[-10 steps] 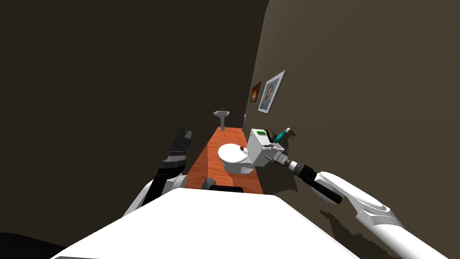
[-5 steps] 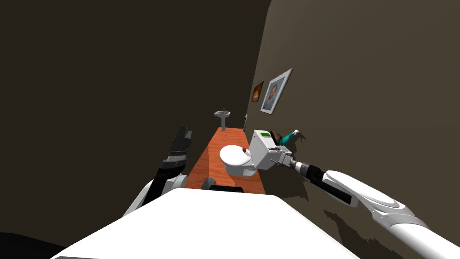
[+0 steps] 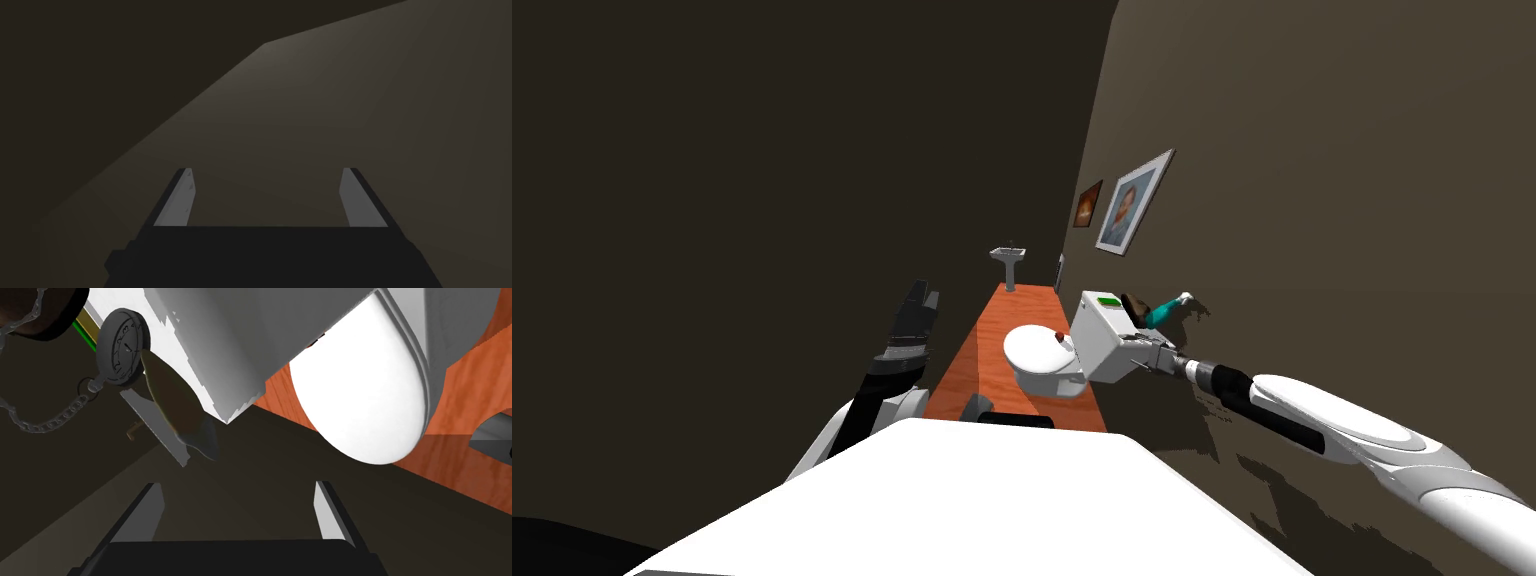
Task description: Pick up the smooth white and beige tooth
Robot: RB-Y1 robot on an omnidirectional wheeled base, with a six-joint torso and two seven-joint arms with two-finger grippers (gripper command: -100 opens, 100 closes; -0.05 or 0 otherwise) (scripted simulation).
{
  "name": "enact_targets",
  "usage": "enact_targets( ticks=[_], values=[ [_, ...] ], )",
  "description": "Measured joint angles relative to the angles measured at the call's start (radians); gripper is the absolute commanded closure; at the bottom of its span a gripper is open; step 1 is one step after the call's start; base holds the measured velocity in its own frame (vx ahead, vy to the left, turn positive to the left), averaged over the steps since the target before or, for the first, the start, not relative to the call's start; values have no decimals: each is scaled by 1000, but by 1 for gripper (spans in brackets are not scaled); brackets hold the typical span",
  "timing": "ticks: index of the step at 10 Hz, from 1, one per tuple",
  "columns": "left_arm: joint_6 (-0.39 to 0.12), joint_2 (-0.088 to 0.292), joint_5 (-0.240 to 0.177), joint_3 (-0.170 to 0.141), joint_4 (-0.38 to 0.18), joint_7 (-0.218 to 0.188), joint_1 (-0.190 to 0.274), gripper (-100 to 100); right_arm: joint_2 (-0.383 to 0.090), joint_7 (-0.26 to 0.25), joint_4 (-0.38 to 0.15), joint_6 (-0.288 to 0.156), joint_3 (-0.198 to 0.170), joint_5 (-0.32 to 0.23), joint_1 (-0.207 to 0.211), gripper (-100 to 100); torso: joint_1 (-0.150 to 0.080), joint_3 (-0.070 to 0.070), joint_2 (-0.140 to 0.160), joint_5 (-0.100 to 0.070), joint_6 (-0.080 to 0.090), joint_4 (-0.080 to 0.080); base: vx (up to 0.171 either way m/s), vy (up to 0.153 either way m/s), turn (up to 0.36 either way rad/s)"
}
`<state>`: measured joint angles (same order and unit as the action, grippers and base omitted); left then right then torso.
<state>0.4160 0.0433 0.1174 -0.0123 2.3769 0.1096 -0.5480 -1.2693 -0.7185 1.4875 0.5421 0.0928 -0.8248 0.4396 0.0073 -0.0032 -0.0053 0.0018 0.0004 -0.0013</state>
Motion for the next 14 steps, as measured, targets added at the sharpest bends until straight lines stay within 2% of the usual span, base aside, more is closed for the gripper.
enact_targets(
  ticks=[2,4,7,8,9,10,14],
  values=[
    [0,0,0,0,0,0,0,0,-36,-36,-74,2,-12,-49,-9,-100,-1,-1,-1,0,0,0,116,94,6],
    [0,0,0,0,0,0,0,0,-92,-45,-86,-23,-8,-91,23,-100,-3,0,1,-1,0,0,69,59,-2],
    [0,0,0,0,0,0,0,0,-143,-74,-147,-36,-27,-150,16,-100,-3,1,2,-1,0,1,61,69,-15],
    [0,0,0,0,0,0,0,0,-156,-86,-176,-33,-37,-165,0,-100,-3,2,3,-1,0,1,5,6,-3],
    [0,0,0,0,0,0,0,0,-157,-89,-180,-31,-38,-166,-2,0,-6,3,5,-2,0,1,0,0,0],
    [0,0,0,0,0,0,0,0,-157,-89,-180,-31,-38,-166,-2,-100,-8,4,6,-2,0,1,14,-24,-22],
    [0,0,0,0,0,0,0,0,-183,-39,-116,-101,-101,-182,-11,-100,-10,3,5,-3,0,1,32,-37,-37]
  ],
)
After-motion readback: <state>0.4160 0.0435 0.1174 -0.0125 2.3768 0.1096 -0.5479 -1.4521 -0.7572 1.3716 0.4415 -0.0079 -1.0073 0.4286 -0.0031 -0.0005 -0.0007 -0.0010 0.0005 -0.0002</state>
